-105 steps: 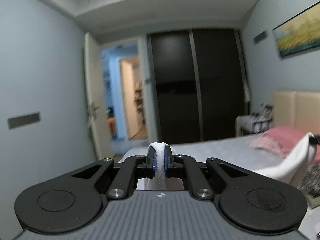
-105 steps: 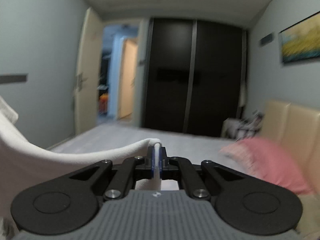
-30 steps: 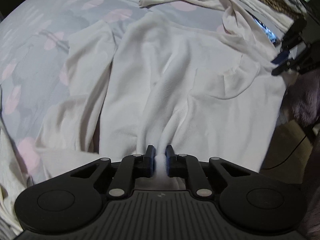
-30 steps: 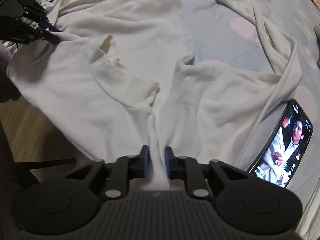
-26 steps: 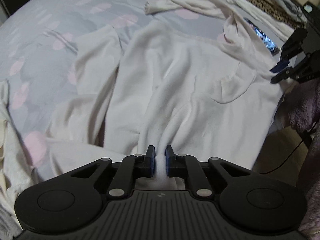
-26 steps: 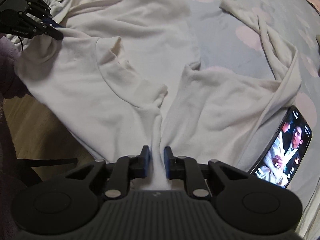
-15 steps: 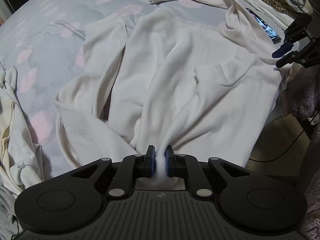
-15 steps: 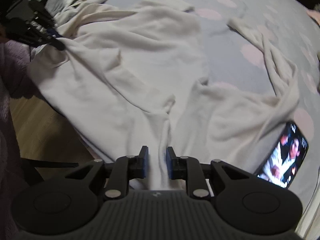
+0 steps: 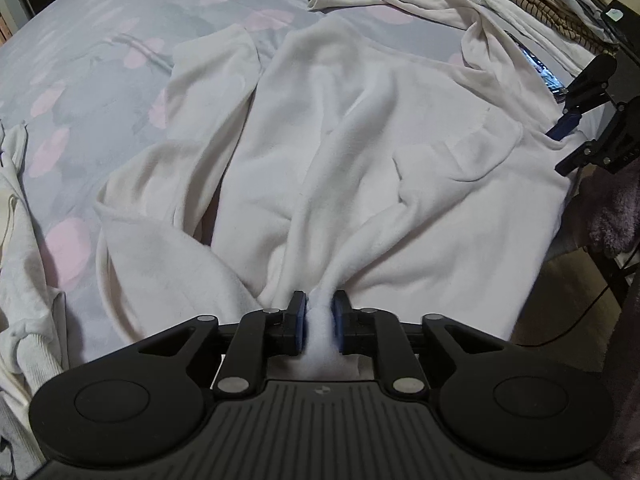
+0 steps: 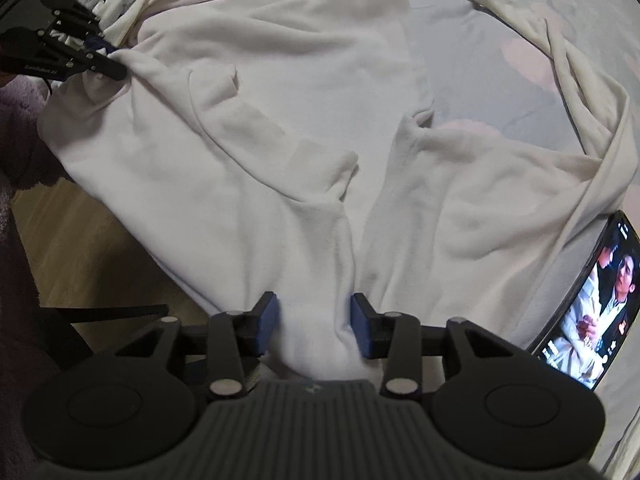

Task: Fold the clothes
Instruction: 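Grasp the sweatshirt hem with both tools, then lift the sweatshirt high with both tools and shake it out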

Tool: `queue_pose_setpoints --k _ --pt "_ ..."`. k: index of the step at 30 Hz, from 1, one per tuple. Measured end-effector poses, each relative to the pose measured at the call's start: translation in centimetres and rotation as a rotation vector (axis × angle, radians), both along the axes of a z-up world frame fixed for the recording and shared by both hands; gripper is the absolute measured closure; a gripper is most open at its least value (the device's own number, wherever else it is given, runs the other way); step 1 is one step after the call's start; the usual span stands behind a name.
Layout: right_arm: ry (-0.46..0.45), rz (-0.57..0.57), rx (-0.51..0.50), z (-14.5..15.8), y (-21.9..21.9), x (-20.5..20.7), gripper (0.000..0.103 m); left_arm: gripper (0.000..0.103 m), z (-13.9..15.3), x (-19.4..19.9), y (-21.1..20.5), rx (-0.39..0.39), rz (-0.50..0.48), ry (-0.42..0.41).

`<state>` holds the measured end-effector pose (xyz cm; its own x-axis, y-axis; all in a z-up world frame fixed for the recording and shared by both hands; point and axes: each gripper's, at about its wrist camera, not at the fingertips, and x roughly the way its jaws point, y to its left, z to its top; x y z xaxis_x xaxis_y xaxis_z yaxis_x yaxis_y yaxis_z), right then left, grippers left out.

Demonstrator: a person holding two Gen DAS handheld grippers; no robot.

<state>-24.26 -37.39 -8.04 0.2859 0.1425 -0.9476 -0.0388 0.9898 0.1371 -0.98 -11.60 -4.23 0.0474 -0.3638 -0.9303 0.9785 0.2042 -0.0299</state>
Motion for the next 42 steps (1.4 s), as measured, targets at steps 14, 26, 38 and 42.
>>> queue_pose_setpoints --k 14,26,38,42 --pt "-0.042 -0.040 -0.038 1.2 0.2 -0.5 0.096 0.095 0.8 0.0 -0.5 -0.013 0.002 -0.036" --pt "-0.392 -0.146 -0.267 11.5 -0.6 -1.1 0.099 0.097 12.7 2.1 0.8 -0.290 0.193 -0.195" --pt "-0.872 -0.264 -0.582 27.6 0.9 -0.4 0.099 0.097 29.0 1.3 2.1 -0.748 0.351 -0.413" --pt "-1.020 -0.303 -0.652 32.3 3.0 -2.3 0.099 0.097 33.2 -0.4 3.4 -0.867 0.368 -0.443"
